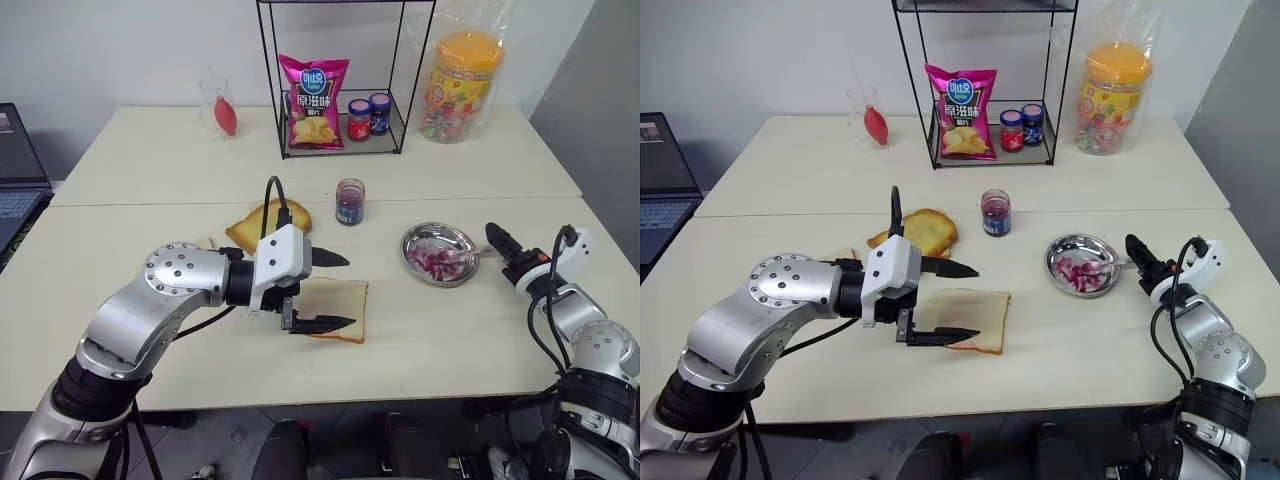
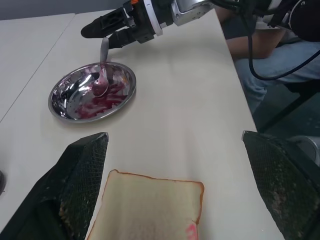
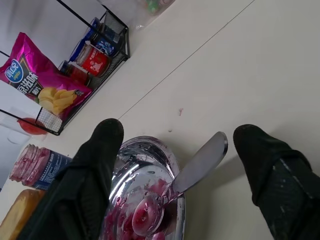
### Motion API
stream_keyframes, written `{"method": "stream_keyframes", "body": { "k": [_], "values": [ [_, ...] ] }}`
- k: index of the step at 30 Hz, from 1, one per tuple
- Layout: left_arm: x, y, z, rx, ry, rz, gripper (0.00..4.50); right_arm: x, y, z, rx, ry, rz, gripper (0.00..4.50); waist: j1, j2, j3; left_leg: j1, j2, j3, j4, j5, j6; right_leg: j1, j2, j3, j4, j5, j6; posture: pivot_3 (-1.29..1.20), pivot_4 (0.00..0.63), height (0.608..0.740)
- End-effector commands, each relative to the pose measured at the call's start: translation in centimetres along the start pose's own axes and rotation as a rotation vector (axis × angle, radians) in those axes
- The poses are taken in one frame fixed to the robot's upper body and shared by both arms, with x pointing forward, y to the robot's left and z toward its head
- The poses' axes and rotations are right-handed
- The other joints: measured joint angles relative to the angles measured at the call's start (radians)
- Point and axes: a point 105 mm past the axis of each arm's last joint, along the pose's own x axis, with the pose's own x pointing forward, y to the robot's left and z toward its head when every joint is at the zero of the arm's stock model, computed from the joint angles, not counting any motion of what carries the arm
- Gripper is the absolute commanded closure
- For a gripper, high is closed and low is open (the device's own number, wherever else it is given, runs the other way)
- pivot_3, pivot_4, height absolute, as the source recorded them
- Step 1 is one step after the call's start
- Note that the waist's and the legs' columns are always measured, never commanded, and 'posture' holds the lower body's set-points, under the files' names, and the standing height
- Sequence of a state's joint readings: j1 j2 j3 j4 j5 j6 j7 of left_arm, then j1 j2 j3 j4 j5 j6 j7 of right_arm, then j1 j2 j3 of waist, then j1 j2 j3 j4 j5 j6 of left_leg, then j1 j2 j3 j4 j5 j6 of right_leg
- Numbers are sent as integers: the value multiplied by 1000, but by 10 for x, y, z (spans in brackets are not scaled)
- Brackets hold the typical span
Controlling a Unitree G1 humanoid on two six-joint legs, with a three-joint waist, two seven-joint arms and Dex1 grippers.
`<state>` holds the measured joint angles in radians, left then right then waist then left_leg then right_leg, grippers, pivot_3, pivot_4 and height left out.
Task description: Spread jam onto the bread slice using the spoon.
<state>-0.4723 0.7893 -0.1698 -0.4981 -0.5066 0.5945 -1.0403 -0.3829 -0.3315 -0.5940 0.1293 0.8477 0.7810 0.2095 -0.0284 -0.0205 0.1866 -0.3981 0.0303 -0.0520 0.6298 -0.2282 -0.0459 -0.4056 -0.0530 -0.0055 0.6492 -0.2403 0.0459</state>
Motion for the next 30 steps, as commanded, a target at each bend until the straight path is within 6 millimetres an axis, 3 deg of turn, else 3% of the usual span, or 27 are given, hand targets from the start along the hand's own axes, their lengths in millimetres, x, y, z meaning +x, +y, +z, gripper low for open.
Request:
{"method": "stream_keyframes", "body": {
  "k": [1, 8, 13, 26, 30],
  "values": [
    [0, 1, 5, 42, -16, 3, 0, 0, 10, 10, 21, -35, 42, 1807, 0, 0, 0, 0, 0, 0, 0, 0, 0, 0, 0, 0, 0, 0, 0, 0, 150, 740],
    [0, 3, 4, 47, -13, 8, 0, 0, 10, 12, 38, -41, 53, 3162, 0, 0, 0, 0, 0, 0, 0, 0, 0, 0, 0, 0, 0, 0, 0, 0, 150, 740],
    [-3, 6, 2, 38, -6, 25, 0, -2, 13, 15, 34, -49, 77, 4385, 0, 0, 0, 0, 0, 0, 0, 0, 0, 0, 0, 0, 0, 0, 0, 0, 150, 740],
    [-16, 17, 2, -26, -20, 165, 0, -30, 52, 30, -134, -99, 188, 4471, 0, 1, 1, 0, 0, 0, 0, 0, 0, 0, 0, 0, 0, 0, 0, 0, 150, 740],
    [-25, 20, -2, -64, -9, 234, 0, -38, 75, 34, -215, -111, 243, 4471, 0, 2, 1, 0, 0, 0, 0, 0, 0, 0, 0, 0, 0, 0, 0, 0, 150, 740]
  ]
}}
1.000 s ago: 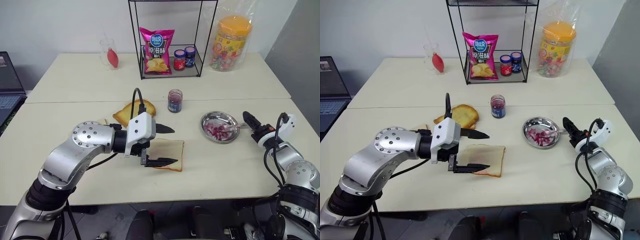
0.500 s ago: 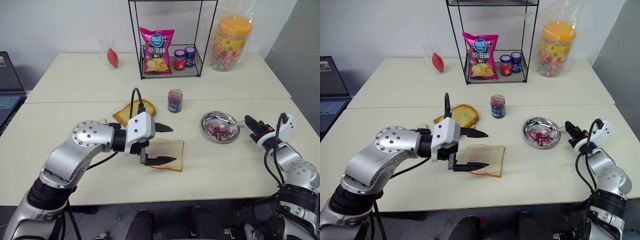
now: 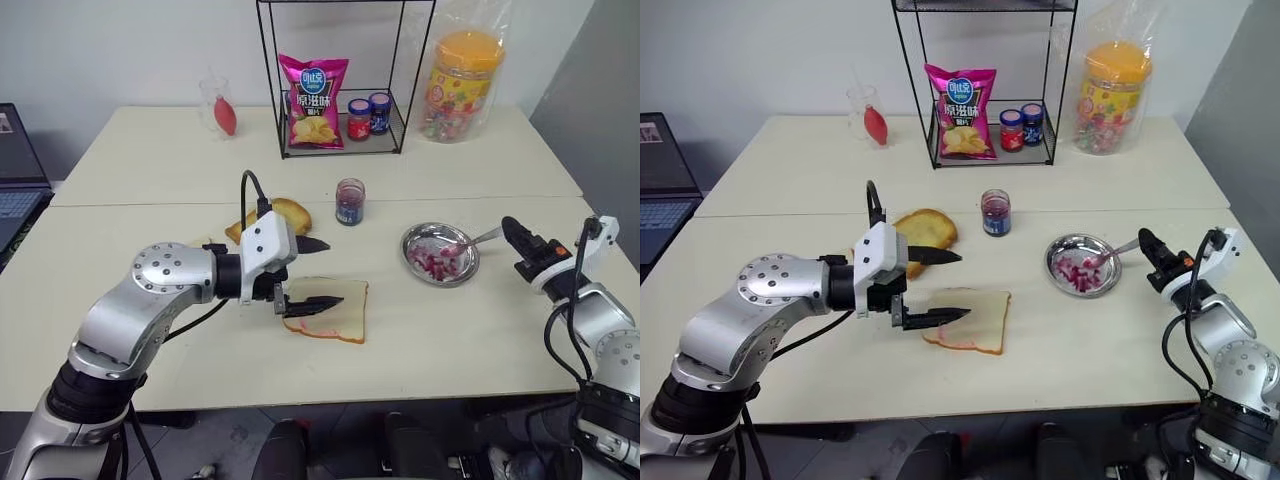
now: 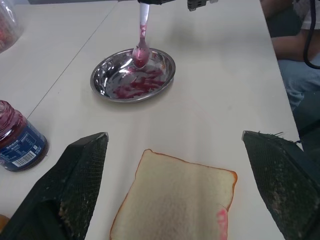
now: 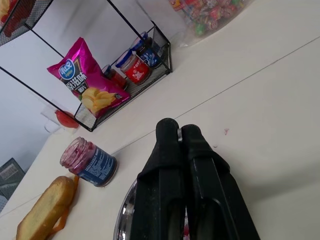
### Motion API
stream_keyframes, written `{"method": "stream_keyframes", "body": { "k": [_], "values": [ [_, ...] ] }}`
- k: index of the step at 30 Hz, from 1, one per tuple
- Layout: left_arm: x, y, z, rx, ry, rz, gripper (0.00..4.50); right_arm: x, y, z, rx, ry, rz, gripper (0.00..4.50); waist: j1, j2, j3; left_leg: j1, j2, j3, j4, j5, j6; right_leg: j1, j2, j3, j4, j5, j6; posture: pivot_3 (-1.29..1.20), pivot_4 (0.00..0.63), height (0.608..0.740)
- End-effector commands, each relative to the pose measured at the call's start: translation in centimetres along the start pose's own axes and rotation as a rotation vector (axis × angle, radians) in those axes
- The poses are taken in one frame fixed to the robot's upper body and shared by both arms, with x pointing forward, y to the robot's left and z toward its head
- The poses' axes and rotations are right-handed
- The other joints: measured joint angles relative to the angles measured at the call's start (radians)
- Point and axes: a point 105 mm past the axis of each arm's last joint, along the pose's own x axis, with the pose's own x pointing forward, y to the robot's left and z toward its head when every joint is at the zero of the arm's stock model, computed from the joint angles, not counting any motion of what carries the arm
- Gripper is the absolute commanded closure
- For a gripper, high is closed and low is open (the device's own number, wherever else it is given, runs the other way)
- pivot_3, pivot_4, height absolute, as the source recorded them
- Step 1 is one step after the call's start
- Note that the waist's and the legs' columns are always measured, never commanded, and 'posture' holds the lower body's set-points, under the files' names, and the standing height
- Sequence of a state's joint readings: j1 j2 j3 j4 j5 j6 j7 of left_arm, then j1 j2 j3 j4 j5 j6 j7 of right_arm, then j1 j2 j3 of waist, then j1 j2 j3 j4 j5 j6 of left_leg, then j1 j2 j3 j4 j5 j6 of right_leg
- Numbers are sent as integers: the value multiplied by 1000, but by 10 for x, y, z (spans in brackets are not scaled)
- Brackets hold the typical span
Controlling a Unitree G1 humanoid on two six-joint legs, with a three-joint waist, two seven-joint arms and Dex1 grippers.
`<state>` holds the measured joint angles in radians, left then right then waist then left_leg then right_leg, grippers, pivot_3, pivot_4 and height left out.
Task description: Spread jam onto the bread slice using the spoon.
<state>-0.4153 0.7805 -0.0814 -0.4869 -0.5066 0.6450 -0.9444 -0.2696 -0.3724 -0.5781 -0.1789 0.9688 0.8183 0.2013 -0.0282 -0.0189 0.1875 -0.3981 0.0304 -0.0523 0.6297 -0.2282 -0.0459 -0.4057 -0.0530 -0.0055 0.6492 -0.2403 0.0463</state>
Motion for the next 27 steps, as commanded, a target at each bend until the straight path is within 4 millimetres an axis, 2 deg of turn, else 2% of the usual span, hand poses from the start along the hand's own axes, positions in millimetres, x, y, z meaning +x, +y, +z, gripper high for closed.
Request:
{"method": "stream_keyframes", "body": {
  "k": [1, 6, 9, 10, 12, 16, 18, 23, 27],
  "values": [
    [-12, 7, 9, 5, -24, 83, 0, -2, 36, 21, -91, -48, 112, 4471, 0, 0, 0, 0, 0, 0, 0, 0, 0, 0, 0, 0, 0, 0, 0, 0, 150, 740],
    [-24, 24, 1, -36, -9, 215, 0, 11, 70, 29, -152, -42, 209, 4471, -3, 0, 0, 0, 0, 0, 0, 0, 0, 0, 0, 0, 0, 0, 0, 0, 150, 740],
    [-34, 36, -6, -71, -7, 295, 0, 37, 105, 33, -193, -43, 295, 4471, -8, 1, 1, 1, 0, 0, 0, 0, 0, 0, 0, 0, 1, 0, 0, 0, 150, 740],
    [-38, 41, -6, -78, -16, 325, 0, 55, 122, 33, -206, -47, 329, 4471, -11, 2, 1, 1, 0, 1, 0, 0, 0, -1, 0, 1, 1, 1, 0, 0, 150, 740],
    [-44, 47, -7, -81, -25, 376, 0, 78, 140, 33, -231, -47, 349, 4471, -13, 2, 1, 1, 1, 1, 0, 1, 1, -1, 1, 2, 2, 1, 0, 0, 150, 740],
    [-50, 59, -11, -113, -49, 482, 0, 110, 154, 34, -256, -66, 346, 4471, -3, 1, 0, 0, 1, -1, 0, 1, 2, -2, 2, -1, 3, 0, -1, 0, 150, 740],
    [-50, 61, -11, -123, -57, 501, 0, 119, 160, 33, -275, -72, 360, 4471, 4, 1, 1, -2, 1, -1, 0, 1, 2, -2, 1, -2, 1, 1, -3, 0, 150, 740],
    [-46, 66, -7, -140, -103, 555, 0, 145, 170, 18, -391, -59, 381, 4471, 2, 1, 1, -4, 0, 0, 0, 1, 1, -3, -1, -1, -2, 3, -6, 0, 150, 740],
    [-43, 65, -7, -142, -99, 552, 0, 157, 175, 4, -475, -41, 411, 4471, -2, 1, 1, -2, 0, 0, -1, 1, 1, -3, 0, -1, 0, 3, -6, 0, 150, 740]
  ]
}}
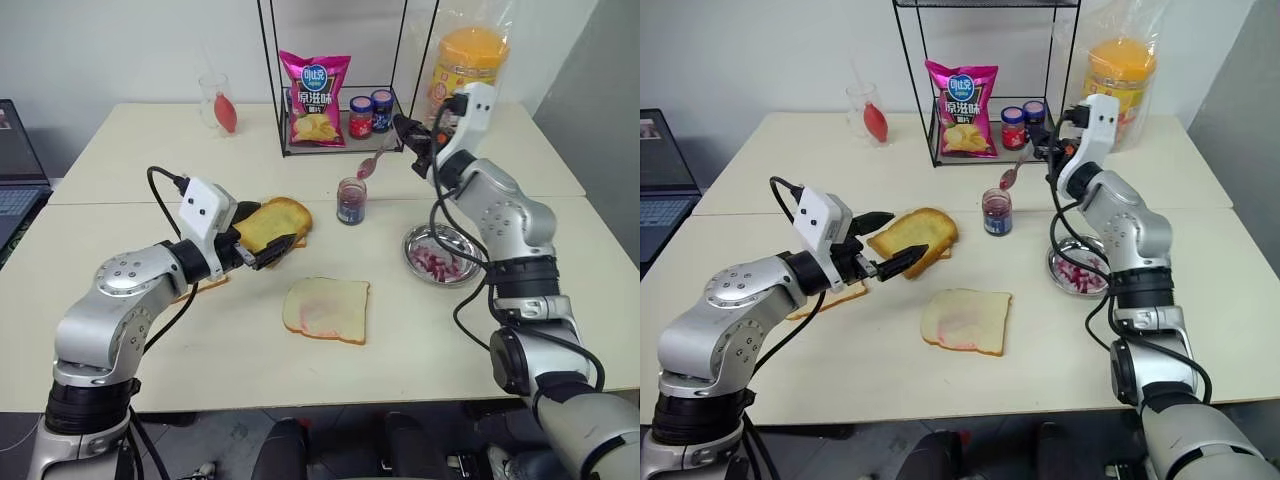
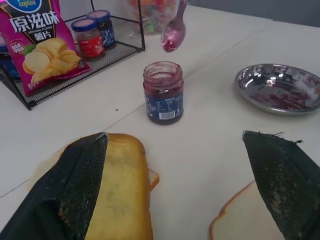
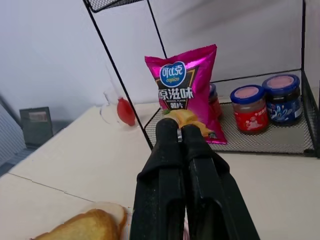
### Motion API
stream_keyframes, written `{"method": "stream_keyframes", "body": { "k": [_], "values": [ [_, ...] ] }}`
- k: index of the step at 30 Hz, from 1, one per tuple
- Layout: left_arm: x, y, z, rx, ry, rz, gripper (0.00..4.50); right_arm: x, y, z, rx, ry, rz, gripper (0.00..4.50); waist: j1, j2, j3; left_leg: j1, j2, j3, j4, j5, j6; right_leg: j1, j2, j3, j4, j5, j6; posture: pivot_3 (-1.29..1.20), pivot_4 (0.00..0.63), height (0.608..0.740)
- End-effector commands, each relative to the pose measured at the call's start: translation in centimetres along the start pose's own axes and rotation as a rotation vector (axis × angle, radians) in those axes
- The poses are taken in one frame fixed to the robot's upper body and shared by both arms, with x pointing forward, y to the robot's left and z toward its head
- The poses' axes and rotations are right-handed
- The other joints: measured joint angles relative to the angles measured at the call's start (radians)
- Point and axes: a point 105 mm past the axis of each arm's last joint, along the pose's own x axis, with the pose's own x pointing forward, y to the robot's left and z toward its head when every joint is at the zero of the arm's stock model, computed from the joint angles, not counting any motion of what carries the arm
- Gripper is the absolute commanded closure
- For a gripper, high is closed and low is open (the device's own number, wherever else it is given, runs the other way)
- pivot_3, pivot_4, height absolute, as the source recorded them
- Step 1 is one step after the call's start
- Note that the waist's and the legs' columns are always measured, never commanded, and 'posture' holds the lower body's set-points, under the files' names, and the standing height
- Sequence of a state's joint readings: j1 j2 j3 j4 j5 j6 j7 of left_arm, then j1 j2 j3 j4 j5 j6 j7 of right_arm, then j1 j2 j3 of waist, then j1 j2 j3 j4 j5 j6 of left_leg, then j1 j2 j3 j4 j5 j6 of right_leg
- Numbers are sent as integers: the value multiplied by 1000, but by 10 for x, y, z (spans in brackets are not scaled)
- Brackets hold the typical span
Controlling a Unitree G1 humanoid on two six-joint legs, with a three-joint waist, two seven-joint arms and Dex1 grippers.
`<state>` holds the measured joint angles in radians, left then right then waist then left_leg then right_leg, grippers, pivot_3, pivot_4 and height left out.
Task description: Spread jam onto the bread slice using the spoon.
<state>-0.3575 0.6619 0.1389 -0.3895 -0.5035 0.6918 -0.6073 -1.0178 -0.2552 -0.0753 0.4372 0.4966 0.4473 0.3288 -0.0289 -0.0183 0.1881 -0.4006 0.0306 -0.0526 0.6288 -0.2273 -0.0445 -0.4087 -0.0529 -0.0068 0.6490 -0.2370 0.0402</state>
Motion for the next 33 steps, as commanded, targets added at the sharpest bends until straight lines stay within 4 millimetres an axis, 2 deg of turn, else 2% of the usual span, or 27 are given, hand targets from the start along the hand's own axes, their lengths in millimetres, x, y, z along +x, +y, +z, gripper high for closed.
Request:
{"method": "stream_keyframes", "body": {
  "k": [1, 7, 15, 25, 33],
  "values": [
    [-1, -1, 11, 34, -30, 10, 0, 12, 13, 7, -91, -34, 65, 4471, -3, 0, 0, 0, 0, 0, 0, 0, 0, 0, 0, 0, 1, 0, 0, 0, 150, 740],
    [0, 3, 10, 36, -22, 26, 0, 19, 19, -6, -145, -1, 103, 4471, -3, 0, 0, 0, 0, 0, 0, 0, 0, 0, 0, 0, 1, 0, 0, 0, 150, 740],
    [1, 4, 7, 34, -13, 21, 0, 27, 30, -14, -341, 13, 145, 4471, -3, 0, 0, 1, 0, 0, 0, 0, 0, 0, 0, 0, 1, 0, 0, 0, 150, 740],
    [3, 7, 5, 43, -5, 28, 0, 32, 30, -31, -444, 74, 148, 4471, -4, 0, 0, 0, 0, 0, 0, 0, 0, 0, 0, 0, 2, 0, 0, 0, 150, 740],
    [3, 6, 2, 48, 2, 25, 0, 34, 29, -47, -363, 133, 132, 4471, -4, 0, 0, 1, 0, 0, 0, 0, 0, 0, 0, 0, 2, 0, 0, 0, 150, 740]
  ]
}}
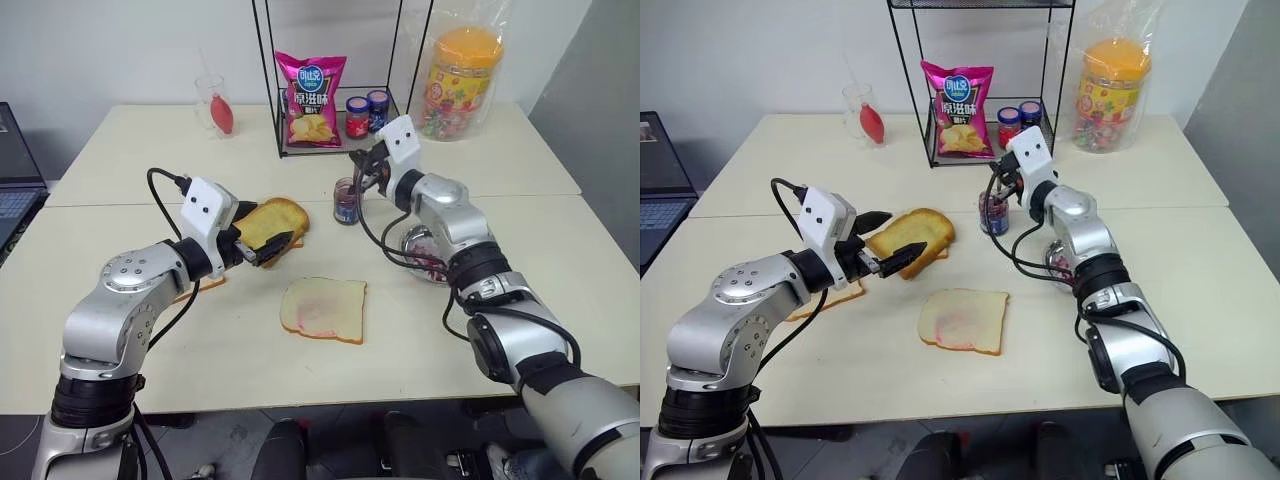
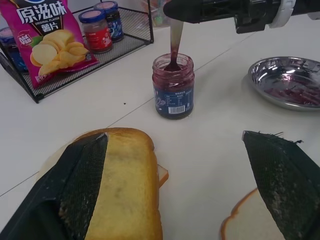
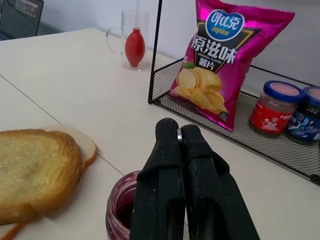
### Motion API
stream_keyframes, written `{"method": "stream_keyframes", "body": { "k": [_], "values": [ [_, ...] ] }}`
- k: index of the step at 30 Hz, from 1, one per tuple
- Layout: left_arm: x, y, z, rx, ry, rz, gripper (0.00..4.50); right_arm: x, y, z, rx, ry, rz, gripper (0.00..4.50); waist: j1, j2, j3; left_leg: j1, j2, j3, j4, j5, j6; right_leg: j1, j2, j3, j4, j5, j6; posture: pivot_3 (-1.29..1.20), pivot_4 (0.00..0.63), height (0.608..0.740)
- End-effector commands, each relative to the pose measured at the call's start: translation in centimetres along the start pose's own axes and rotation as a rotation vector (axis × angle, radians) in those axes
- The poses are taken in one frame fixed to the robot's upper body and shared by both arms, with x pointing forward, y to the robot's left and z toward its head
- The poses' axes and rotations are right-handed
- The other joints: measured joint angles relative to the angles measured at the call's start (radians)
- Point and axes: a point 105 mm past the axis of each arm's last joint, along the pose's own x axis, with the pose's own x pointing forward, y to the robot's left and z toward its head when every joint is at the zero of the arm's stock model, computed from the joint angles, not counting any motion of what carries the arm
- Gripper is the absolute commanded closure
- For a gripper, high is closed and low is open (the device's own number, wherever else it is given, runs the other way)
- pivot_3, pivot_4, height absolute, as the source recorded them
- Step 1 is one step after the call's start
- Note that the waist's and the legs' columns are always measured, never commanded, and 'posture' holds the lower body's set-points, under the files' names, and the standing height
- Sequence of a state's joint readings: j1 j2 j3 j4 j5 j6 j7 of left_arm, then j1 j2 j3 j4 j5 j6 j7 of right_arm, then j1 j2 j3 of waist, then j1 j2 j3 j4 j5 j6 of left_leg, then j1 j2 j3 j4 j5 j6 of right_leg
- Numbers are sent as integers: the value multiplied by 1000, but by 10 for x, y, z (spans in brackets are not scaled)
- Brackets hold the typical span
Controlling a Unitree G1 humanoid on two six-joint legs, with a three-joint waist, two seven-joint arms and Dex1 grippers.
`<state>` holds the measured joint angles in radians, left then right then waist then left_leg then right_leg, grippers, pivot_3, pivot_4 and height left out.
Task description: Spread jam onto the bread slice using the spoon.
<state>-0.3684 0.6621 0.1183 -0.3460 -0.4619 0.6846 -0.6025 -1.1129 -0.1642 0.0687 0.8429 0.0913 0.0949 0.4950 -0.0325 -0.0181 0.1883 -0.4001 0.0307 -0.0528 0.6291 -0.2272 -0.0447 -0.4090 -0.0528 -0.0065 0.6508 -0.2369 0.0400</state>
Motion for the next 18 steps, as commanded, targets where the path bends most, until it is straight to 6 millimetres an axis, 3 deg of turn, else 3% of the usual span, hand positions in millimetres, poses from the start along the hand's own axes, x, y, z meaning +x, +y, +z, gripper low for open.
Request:
{"method": "stream_keyframes", "body": {
  "k": [1, 18],
  "values": [
    [0, -1, 11, 44, -37, -2, 0, 5, 1, 18, 39, -37, -4, 4471, 0, 0, 0, 0, 0, 0, 0, 0, 0, 0, 0, 0, 0, 0, 0, 0, 150, 740],
    [3, -4, 9, 50, -41, -17, 0, 1, -16, 21, 462, -49, -101, 4471, 0, 0, 0, 0, 0, 0, 0, 0, 0, 0, 0, 0, 1, 0, 0, 0, 150, 740]
  ]
}}
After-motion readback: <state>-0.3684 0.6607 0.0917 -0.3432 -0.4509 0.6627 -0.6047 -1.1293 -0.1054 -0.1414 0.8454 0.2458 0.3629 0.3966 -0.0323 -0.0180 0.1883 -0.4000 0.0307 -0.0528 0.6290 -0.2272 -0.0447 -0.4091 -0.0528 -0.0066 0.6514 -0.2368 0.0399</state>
